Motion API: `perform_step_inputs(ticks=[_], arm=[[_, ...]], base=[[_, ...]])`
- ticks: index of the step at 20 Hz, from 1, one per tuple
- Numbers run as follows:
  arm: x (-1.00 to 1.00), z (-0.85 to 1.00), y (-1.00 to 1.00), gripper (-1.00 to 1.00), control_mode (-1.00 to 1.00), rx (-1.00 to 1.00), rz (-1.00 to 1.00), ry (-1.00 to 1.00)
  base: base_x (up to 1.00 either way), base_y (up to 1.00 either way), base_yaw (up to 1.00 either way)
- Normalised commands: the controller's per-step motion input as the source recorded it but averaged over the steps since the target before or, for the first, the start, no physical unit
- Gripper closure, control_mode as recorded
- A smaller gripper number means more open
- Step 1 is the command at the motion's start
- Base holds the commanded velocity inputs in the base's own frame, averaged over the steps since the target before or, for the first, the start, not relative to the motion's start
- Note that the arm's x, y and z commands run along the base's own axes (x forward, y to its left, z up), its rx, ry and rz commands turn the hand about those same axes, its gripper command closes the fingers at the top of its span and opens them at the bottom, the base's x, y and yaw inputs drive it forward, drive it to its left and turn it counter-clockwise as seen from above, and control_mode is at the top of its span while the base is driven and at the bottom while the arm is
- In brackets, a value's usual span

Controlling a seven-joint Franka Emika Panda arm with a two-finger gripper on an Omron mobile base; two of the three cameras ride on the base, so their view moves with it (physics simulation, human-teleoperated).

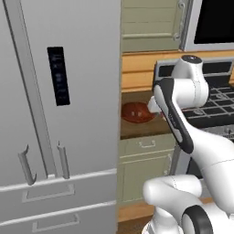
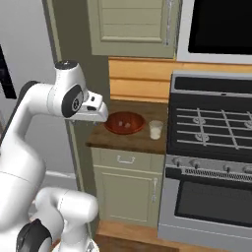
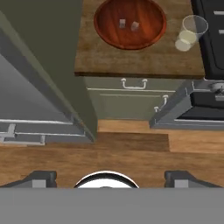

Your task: Grab a lemon wedge from the fridge and one ice cube from the ice bowl, and put them in the glass of lemonade.

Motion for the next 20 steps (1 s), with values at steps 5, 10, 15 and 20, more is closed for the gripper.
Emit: perform_step_inputs(ticks=[5,10,15,20], arm=[[0.0,0.0,0.0,-1.0,1.0,0.0,0.0,0.0],[0.0,0.0,0.0,-1.0,1.0,0.0,0.0,0.0],[0.0,0.0,0.0,-1.0,1.0,0.0,0.0,0.0],[0.0,0.0,0.0,-1.0,1.0,0.0,0.0,0.0]], base=[[0.54,-0.8,0.13],[0.72,-0.43,0.11],[0.69,-0.03,0.02],[0.6,0.08,0.0]])
